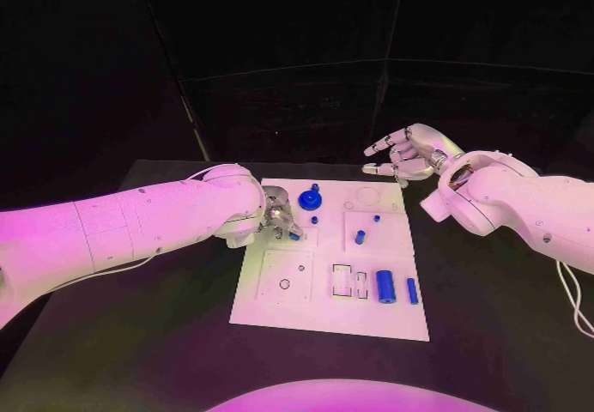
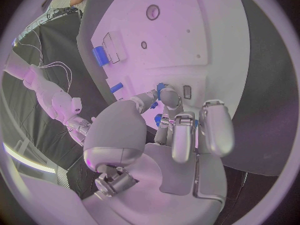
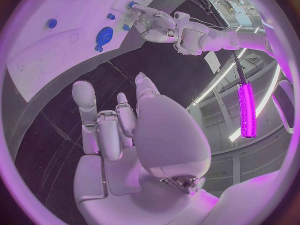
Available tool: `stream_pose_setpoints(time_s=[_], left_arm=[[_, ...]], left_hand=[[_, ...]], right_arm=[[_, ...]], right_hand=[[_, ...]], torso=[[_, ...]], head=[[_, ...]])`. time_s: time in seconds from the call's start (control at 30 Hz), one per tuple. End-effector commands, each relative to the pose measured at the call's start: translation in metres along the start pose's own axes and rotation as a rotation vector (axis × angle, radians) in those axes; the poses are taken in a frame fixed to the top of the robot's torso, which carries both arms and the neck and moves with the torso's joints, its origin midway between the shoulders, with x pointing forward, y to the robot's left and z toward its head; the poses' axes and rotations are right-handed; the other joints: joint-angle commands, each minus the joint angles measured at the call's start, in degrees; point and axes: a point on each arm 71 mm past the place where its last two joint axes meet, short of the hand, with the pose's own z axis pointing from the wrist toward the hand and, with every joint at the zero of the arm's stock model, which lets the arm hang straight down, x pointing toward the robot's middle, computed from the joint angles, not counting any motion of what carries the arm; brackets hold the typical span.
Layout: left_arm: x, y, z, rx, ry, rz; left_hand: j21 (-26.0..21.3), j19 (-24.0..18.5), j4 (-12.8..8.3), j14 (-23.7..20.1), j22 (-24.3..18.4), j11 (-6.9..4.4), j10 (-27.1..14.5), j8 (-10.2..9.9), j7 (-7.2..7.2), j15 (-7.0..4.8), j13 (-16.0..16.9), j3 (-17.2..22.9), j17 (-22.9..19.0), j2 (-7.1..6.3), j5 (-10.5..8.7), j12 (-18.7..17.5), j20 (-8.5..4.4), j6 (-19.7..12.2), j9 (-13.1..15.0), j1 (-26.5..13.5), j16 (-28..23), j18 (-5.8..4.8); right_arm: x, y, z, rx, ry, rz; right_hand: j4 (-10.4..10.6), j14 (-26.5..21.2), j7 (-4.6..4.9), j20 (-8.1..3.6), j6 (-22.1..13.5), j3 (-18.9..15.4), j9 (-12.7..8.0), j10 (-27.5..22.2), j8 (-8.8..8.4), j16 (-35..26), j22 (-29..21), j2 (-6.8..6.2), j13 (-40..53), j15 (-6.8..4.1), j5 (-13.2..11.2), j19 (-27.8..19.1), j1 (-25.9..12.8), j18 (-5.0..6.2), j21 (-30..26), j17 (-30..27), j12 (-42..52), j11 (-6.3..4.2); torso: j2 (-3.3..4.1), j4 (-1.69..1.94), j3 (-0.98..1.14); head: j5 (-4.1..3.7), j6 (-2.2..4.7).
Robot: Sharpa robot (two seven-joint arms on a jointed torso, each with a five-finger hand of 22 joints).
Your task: Assemble the parts on the task board
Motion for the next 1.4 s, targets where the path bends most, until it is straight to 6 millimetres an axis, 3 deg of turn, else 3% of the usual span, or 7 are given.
stream_pose_setpoints(time_s=[0.03, 0.5, 1.4], left_arm=[[-0.0015, 0.0026, -0.0003, -0.016, -0.040, 0.025], [-0.0017, 0.0085, -0.0051, -0.022, -0.071, 0.009], [0.0057, 0.0054, -0.0032, -0.039, -0.014, 0.045]], left_hand=[[0.23, 0.23, -9.48, 5.84, 0.13, -0.05, 0.30, 0.24, -0.31, 0.05, 0.06, 9.88, 15.09, 0.56, 0.20, -0.05, 0.09, 0.03, 0.10, -0.02, 0.18, -1.09], [0.50, 0.41, -9.87, 5.84, 0.59, -0.16, 0.69, 0.89, -0.42, -0.03, 0.50, 10.89, 15.09, 0.18, 0.50, 0.54, 0.02, -0.01, 0.61, -0.72, 0.18, -1.17], [0.51, 0.43, -9.98, 5.84, 0.64, -0.19, 0.70, 1.15, -0.45, -0.05, 0.35, 11.27, 15.09, 0.01, 0.67, 0.48, -0.01, -0.07, 0.81, -1.06, 0.18, -1.18]], right_arm=[[-0.0005, 0.0013, 0.0004, -0.006, 0.004, 0.002], [-0.0005, 0.0009, 0.0009, -0.004, 0.004, 0.002], [0.0003, 0.0003, 0.0022, -0.001, 0.009, 0.001]], right_hand=[[-0.44, 3.09, -0.03, -0.13, 0.36, 0.04, -0.05, 0.29, 0.38, -0.33, -0.05, 0.59, 0.06, -0.38, 0.17, -0.02, -0.05, 0.87, -0.22, 2.40, -0.02, -0.12], [-0.44, 3.09, -0.03, -0.13, 0.36, 0.04, -0.05, 0.29, 0.38, -0.33, -0.05, 0.59, 0.06, -0.38, 0.17, -0.02, -0.05, 0.87, -0.22, 2.40, -0.02, -0.12], [-0.51, 3.09, -0.04, -0.15, 0.45, 0.00, -0.03, 0.31, 0.47, -0.35, -0.15, 0.62, 0.08, -0.39, 0.13, -0.03, -0.06, 0.88, -0.28, 2.39, 0.00, -0.13]], torso=[[0.05, -0.06, 0.01], [0.08, -0.08, -0.06], [0.06, -0.05, 0.02]], head=[[0.05, -0.05], [0.04, -0.24], [0.06, -0.57]])
